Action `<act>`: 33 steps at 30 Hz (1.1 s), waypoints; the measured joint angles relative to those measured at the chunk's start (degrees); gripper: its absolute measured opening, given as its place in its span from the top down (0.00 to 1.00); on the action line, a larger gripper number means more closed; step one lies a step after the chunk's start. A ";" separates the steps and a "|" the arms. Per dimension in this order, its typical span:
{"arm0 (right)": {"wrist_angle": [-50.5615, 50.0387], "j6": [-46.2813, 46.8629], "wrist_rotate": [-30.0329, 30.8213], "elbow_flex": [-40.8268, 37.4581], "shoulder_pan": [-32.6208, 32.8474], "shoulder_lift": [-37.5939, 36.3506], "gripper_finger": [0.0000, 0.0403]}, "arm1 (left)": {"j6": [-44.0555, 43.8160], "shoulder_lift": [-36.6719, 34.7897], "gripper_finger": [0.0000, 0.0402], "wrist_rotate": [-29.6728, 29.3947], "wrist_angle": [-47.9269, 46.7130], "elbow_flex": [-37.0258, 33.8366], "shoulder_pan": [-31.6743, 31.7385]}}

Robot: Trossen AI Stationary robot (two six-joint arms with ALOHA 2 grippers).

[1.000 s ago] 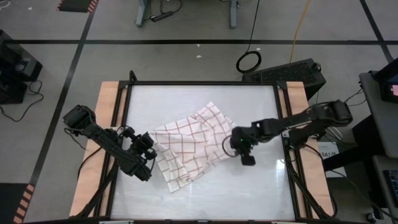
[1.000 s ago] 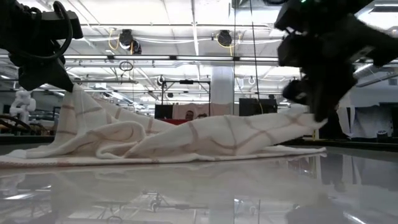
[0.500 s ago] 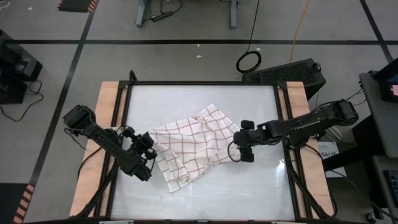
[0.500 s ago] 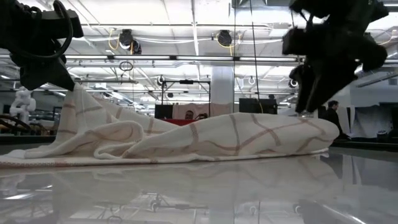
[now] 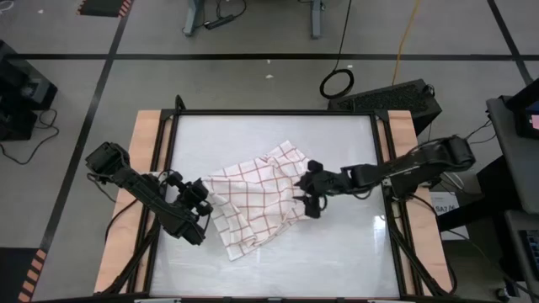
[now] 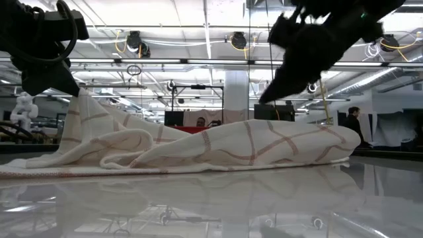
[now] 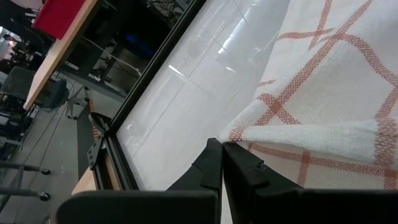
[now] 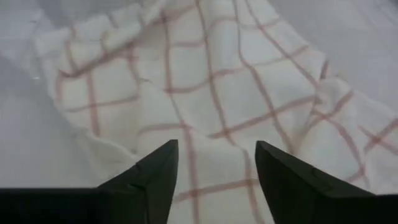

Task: Roll towel
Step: Fold the white checkered towel

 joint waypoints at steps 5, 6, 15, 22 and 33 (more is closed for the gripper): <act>-5.96 3.49 -14.69 -0.05 -2.16 5.74 0.61 | -0.84 0.00 0.97 0.00 -0.07 0.00 0.00; -6.87 4.23 -17.51 -0.07 -2.20 6.13 0.63 | -0.84 0.00 0.97 0.00 -0.06 0.00 0.00; -16.53 12.66 -29.82 -0.07 4.39 2.35 0.75 | -0.84 0.00 0.97 0.01 -0.10 0.00 0.00; -20.45 16.80 -21.01 -0.03 8.53 -5.39 0.76 | -0.88 0.00 0.97 0.00 -0.10 0.00 0.00; -27.57 13.77 -0.16 -2.93 10.39 -7.11 0.63 | -1.28 0.00 0.97 -0.09 0.07 0.00 0.00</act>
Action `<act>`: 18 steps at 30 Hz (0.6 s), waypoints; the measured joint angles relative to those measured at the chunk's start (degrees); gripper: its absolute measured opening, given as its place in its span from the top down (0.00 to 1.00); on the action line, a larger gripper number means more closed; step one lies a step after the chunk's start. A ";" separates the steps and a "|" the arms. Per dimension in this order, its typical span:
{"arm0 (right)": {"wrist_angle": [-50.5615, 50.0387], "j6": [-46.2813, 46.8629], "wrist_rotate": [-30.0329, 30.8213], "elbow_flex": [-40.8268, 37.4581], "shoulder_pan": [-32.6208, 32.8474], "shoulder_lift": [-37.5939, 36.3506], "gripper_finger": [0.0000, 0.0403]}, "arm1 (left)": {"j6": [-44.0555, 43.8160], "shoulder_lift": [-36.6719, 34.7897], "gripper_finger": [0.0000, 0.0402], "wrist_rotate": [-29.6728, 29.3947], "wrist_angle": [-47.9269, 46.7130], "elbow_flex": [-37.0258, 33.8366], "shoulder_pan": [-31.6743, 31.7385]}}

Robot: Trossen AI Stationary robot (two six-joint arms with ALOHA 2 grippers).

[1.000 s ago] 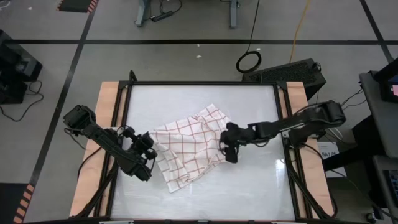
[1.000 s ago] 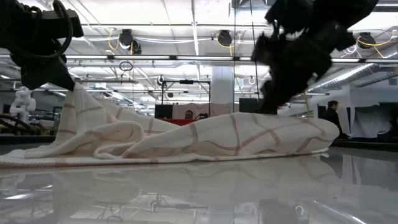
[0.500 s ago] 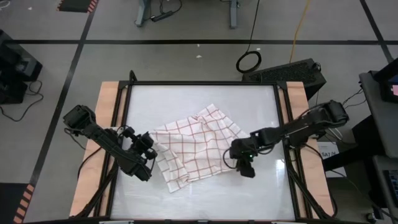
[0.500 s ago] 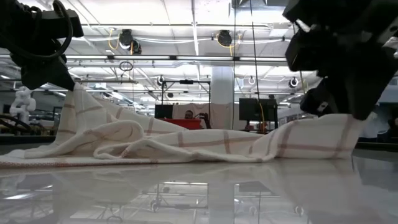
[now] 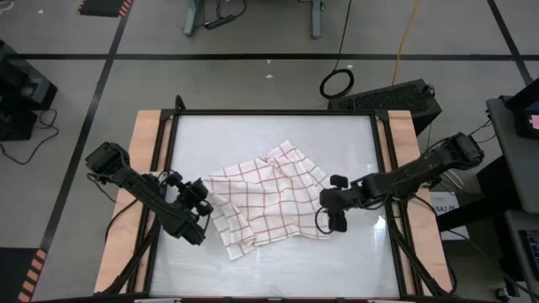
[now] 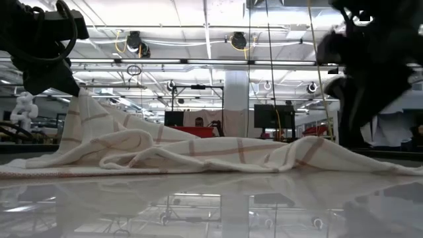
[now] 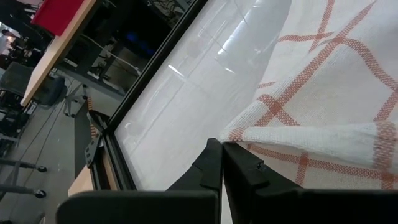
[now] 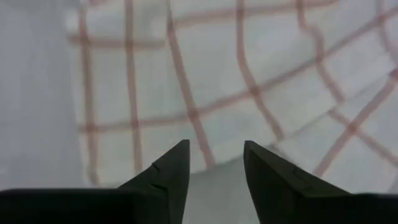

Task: Roll towel
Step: Fold the white checkered towel

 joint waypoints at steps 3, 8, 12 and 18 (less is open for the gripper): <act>3.39 1.69 0.79 -3.41 -0.93 1.52 0.58 | 0.02 0.00 0.97 -0.15 0.07 0.00 0.00; 13.67 9.28 -0.98 -8.00 -4.24 1.94 0.53 | 0.02 0.00 0.97 -0.20 0.26 0.00 0.00; 16.77 12.93 -0.67 -9.05 -4.83 1.95 0.53 | 0.02 0.00 0.97 -0.20 0.39 0.00 0.00; 17.02 16.06 0.84 -9.70 -5.22 4.61 0.58 | 0.02 0.00 0.97 -0.20 0.42 0.00 0.00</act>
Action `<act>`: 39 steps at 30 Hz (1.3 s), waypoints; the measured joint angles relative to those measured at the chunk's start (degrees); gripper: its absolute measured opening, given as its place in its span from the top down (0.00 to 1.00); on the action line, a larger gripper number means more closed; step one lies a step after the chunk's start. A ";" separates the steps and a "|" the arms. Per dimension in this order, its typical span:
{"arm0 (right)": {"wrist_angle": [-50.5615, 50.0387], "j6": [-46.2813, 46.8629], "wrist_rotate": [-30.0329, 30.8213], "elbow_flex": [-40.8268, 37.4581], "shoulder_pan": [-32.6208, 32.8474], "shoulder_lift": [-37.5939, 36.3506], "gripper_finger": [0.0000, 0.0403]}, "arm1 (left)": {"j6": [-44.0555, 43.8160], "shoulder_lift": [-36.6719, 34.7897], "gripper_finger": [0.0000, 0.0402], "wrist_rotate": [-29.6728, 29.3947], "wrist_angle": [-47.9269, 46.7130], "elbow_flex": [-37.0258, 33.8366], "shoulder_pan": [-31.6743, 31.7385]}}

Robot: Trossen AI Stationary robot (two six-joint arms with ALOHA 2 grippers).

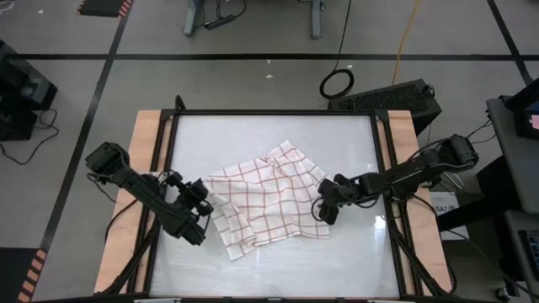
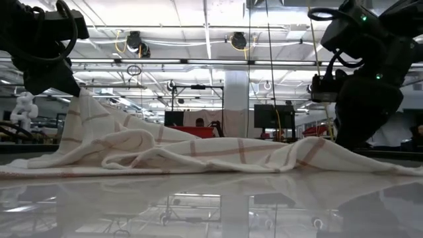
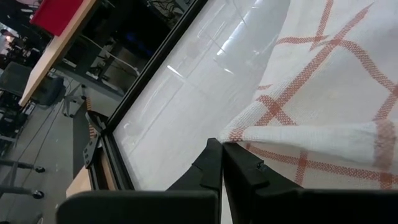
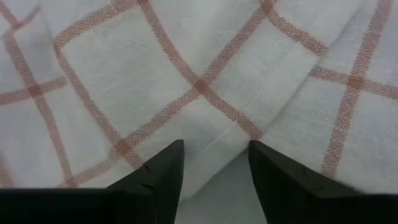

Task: Roll towel
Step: Fold the white checkered towel

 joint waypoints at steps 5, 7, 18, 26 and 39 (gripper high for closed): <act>0.56 -0.12 1.10 0.09 0.04 1.15 0.69 | 0.07 0.00 0.97 -0.25 0.06 -0.02 0.00; 0.65 -0.07 1.66 0.05 0.03 1.19 0.79 | 0.07 0.00 0.97 -0.50 0.07 -0.02 0.00; -1.71 -0.12 -1.68 0.05 0.00 -4.15 0.99 | 0.07 0.00 0.97 -1.23 0.02 -0.02 0.00; -4.29 0.19 -4.98 0.05 0.06 -5.37 0.88 | 0.03 0.00 0.97 -2.39 0.17 -0.02 0.00; -1.10 -0.67 -4.49 0.05 -0.36 -4.71 0.99 | 0.02 0.00 0.97 -3.65 0.92 -0.02 -0.02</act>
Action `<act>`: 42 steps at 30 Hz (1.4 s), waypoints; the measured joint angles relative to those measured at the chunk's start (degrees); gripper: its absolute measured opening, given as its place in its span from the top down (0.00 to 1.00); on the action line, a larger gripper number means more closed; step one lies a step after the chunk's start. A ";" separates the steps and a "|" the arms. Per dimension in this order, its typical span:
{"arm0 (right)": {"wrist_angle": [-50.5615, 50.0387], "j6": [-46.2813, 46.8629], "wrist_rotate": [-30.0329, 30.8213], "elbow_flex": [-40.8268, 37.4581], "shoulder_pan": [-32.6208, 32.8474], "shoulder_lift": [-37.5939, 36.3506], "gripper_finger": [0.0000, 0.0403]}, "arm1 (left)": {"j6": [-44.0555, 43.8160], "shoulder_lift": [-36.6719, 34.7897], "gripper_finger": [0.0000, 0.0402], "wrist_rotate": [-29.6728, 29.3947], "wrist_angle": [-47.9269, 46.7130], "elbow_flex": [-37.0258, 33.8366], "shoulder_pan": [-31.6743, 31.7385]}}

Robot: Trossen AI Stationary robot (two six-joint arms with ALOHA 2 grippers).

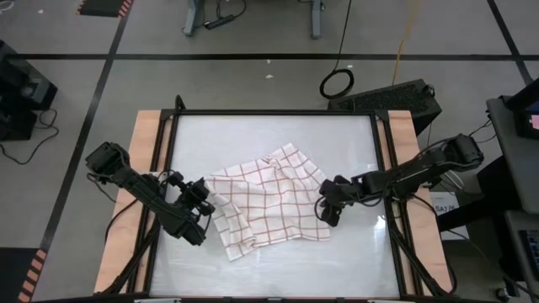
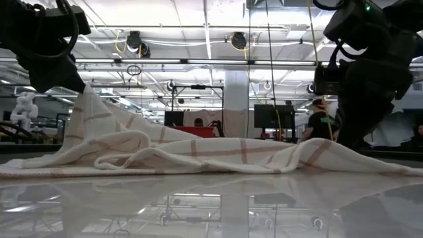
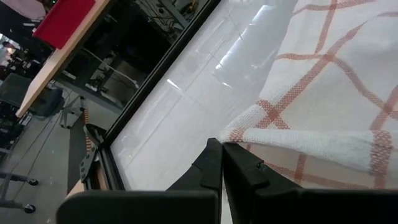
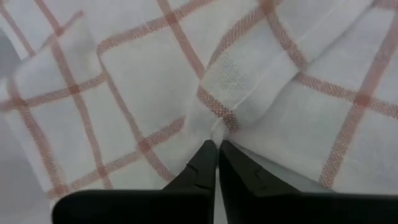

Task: Roll towel
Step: Fold the white checkered towel

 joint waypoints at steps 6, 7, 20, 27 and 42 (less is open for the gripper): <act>-2.24 -2.16 0.23 0.06 -2.63 -5.75 1.00 | -6.27 0.00 0.97 -2.19 -3.52 0.00 0.01; -3.15 -2.64 0.82 0.15 -3.33 -7.11 1.00 | -8.16 0.00 0.97 -2.35 -4.85 0.00 0.00; -23.73 -22.57 11.97 17.36 -16.77 -17.92 1.00 | -11.89 0.00 0.97 -8.46 -7.58 0.03 -0.90; -28.05 -30.09 6.87 20.28 -28.07 -14.19 1.00 | -11.69 0.00 0.97 -3.63 -7.61 0.04 -0.87; -37.25 -29.35 -0.17 21.88 -31.57 -12.61 1.00 | -10.00 0.00 0.97 -4.06 -7.98 0.04 -5.21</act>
